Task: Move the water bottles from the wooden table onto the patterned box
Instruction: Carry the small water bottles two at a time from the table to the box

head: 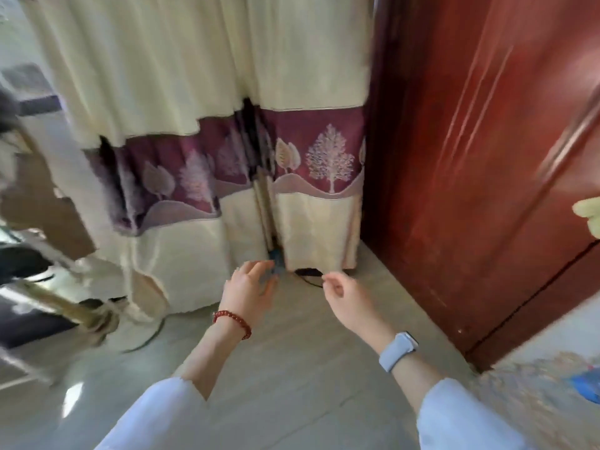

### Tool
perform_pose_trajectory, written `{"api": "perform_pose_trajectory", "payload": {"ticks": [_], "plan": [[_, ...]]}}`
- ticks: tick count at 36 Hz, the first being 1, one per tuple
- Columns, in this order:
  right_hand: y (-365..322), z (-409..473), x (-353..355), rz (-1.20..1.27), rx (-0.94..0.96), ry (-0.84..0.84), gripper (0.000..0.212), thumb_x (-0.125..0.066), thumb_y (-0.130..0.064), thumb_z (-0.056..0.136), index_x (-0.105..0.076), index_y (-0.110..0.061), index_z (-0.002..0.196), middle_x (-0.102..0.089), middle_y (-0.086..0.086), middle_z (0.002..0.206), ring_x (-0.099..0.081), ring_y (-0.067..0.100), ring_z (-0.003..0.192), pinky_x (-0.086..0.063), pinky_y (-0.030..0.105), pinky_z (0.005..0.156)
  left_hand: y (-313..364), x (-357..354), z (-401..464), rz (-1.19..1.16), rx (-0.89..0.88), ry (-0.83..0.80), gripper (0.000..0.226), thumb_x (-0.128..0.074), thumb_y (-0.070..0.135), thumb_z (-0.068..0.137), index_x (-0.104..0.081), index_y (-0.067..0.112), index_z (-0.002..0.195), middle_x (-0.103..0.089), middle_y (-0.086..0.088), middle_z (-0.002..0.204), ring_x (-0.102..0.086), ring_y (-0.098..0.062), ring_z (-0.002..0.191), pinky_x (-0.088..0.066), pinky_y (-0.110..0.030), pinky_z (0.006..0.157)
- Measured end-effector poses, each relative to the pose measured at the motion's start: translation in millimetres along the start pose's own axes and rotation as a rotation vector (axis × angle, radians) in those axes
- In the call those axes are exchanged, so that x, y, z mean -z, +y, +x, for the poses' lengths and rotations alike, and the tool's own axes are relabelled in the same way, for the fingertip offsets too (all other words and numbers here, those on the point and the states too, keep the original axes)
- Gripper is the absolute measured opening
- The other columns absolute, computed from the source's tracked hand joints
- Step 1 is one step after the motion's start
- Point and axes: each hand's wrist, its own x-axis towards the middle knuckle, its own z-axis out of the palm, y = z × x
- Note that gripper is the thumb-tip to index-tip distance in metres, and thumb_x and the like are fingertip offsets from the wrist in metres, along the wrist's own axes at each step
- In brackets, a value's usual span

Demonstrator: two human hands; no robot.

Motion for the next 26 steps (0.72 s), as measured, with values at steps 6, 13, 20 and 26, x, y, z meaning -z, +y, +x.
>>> {"api": "perform_pose_trajectory", "payload": {"ticks": [6, 13, 20, 26], "plan": [[-132.9, -15.8, -181.6, -0.035, 0.239, -0.278, 0.024, -0.05, -0.016, 0.091, -0.061, -0.008, 0.111, -0.067, 0.011, 0.108, -0.061, 0.022, 0.1, -0.045, 0.031, 0.093, -164.6, 143.7, -91.6, 0.007, 0.355, 0.213, 0.034, -0.057, 0.027, 0.087, -0.06, 0.011, 0.117, -0.059, -0.013, 0.116, -0.055, -0.031, 0.108, -0.044, -0.038, 0.093], [-257.5, -55.1, -368.0, -0.19, 0.459, -0.707, 0.028, -0.046, -0.021, 0.094, -0.056, -0.011, 0.118, -0.064, 0.012, 0.114, -0.06, 0.024, 0.105, -0.044, 0.033, 0.093, -301.6, 249.4, -203.8, -0.005, 0.666, 0.486, 0.03, -0.057, 0.023, 0.087, -0.061, 0.01, 0.114, -0.06, -0.01, 0.117, -0.055, -0.026, 0.109, -0.041, -0.032, 0.095], [-354.8, -92.5, -544.5, -0.269, 0.685, -0.955, 0.03, -0.043, -0.028, 0.095, -0.054, -0.015, 0.119, -0.061, 0.003, 0.116, -0.058, 0.018, 0.106, -0.048, 0.032, 0.091, -434.3, 329.3, -284.9, -0.015, 0.907, 0.628, 0.03, -0.055, 0.023, 0.088, -0.059, 0.009, 0.114, -0.059, -0.008, 0.115, -0.056, -0.023, 0.105, -0.043, -0.029, 0.092], [-454.3, -112.4, -699.2, -0.31, 0.862, -1.068, 0.03, -0.044, -0.026, 0.095, -0.054, -0.013, 0.119, -0.063, 0.006, 0.116, -0.059, 0.02, 0.105, -0.047, 0.032, 0.092, -555.1, 426.7, -305.0, 0.01, 1.028, 0.744, 0.031, -0.055, 0.024, 0.088, -0.058, 0.011, 0.116, -0.058, -0.007, 0.117, -0.054, -0.022, 0.107, -0.043, -0.032, 0.096]]}}
